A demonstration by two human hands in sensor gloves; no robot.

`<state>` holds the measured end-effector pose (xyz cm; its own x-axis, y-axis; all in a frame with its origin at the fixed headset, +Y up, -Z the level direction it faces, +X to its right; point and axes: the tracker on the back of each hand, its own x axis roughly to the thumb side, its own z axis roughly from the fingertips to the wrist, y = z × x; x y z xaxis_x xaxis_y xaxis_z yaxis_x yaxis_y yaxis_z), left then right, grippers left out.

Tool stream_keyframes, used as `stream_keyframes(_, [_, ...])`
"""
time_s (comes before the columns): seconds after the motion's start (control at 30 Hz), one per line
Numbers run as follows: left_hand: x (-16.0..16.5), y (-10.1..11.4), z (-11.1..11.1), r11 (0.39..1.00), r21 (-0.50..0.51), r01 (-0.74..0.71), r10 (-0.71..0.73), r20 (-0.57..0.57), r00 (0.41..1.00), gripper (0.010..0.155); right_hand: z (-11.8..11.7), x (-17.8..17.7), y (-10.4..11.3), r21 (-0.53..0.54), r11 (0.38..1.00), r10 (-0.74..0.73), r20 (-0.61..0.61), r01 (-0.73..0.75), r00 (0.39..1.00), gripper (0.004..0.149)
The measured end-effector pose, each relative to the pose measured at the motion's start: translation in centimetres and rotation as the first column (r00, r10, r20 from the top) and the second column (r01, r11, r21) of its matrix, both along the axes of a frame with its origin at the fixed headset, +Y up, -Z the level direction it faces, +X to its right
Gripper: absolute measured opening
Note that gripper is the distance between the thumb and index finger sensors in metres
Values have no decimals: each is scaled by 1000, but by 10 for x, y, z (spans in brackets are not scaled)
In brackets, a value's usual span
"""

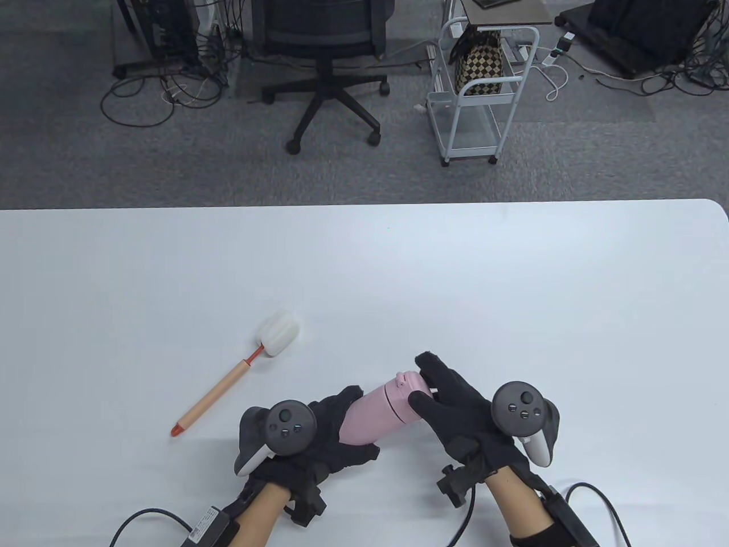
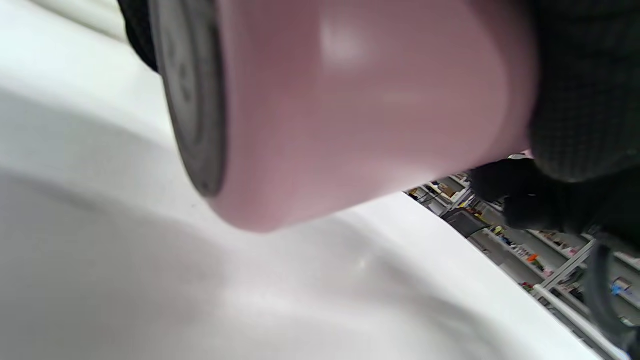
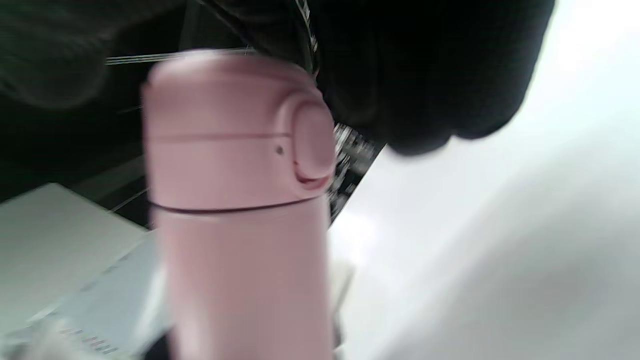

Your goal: Insert cup brush into the thermos (Clean the thermos with cup brush)

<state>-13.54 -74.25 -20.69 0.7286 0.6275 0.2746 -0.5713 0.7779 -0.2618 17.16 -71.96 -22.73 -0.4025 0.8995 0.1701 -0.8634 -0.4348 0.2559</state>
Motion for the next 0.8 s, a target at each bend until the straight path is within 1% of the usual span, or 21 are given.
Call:
stream_keyframes(0.1, [-8,1,-2,1000,23,9,-8,-12,1000,88,-7,11,-1,-61,989,-142,-117,135,983,92])
stream_keyframes(0.13, [-10,1,-3,1000,19,2,-2,2,1000,88,-9,13,-2,-66,986,-158,-136,150,978,90])
stream_keyframes(0.23, [-13,1,-4,1000,1,-6,6,31,1000,88,-12,12,-1,-65,988,-147,-195,137,970,88])
stream_keyframes(0.3, [-12,1,-5,1000,8,23,-24,49,999,88,-12,9,-1,-67,992,-122,-242,109,962,88])
stream_keyframes(0.4, [-8,0,-3,997,20,72,-73,64,995,88,-11,3,-3,-55,995,-97,-268,86,959,84])
stream_keyframes(0.47, [-5,0,-2,994,26,107,-109,63,992,88,-10,1,-4,-17,998,-56,-209,53,976,81])
stream_keyframes(0.57, [-2,-1,-1,989,40,145,-147,67,987,88,-9,-1,-8,-28,1000,-3,-138,-1,990,82])
stream_keyframes(0.6, [-1,-1,0,986,41,164,-166,64,984,88,-9,-1,-9,-29,999,25,-96,-28,995,83])
stream_keyframes(0.8, [2,-1,1,973,68,218,-222,46,974,88,-7,-7,-16,-42,990,135,51,-133,989,88])
